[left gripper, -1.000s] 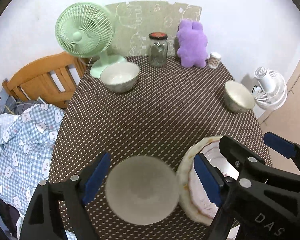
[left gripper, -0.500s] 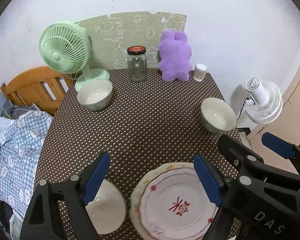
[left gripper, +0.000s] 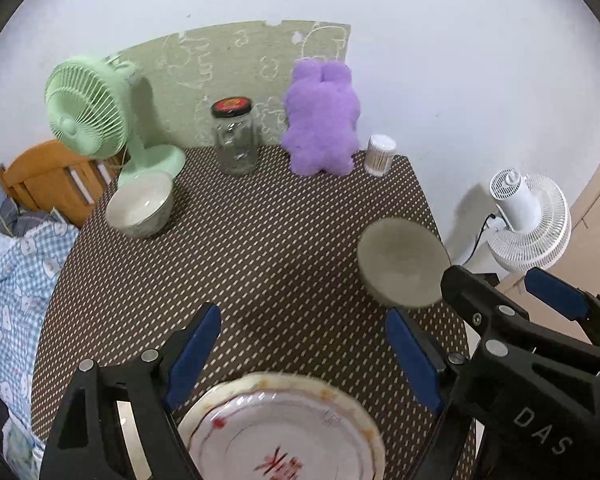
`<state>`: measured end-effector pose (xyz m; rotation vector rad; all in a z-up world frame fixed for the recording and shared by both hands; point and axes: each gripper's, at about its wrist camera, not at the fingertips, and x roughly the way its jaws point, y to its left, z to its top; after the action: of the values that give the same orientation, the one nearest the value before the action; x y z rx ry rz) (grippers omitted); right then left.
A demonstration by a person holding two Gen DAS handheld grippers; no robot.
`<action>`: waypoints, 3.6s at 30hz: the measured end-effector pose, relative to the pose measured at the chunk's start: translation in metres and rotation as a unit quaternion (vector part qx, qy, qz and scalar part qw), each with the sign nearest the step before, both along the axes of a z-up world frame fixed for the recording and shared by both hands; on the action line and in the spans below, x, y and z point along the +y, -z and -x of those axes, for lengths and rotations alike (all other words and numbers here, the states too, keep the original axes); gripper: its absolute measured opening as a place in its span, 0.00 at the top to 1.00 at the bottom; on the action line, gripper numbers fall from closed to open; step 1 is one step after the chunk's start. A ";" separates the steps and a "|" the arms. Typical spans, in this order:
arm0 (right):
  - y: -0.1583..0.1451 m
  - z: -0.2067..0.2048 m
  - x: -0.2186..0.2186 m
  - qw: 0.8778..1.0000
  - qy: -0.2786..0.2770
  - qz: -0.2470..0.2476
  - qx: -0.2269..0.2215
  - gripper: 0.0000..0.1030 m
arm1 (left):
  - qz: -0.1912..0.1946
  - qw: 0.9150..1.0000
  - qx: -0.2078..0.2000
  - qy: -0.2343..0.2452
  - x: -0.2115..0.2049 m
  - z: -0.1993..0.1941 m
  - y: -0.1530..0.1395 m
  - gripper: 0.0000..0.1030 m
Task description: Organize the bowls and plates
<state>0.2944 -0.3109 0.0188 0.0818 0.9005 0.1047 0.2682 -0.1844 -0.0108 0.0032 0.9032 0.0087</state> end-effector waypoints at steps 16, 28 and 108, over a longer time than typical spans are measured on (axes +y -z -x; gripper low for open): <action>0.056 -0.069 -0.048 1.000 0.004 -0.012 0.026 0.19 | -0.019 0.999 0.032 0.010 -0.056 -0.076 0.049 0.30; 0.109 -0.117 -0.061 0.998 0.020 -0.016 0.064 0.32 | -0.031 0.998 0.063 0.002 -0.068 -0.120 0.092 0.48; 0.024 0.071 0.142 0.997 0.057 -0.006 0.055 0.72 | -0.012 0.997 0.048 0.066 0.121 0.056 0.014 0.74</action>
<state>0.2231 -0.1686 -0.0054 0.1508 1.0024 0.0002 0.2122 -0.0634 -0.0250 0.0870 0.9973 -0.1043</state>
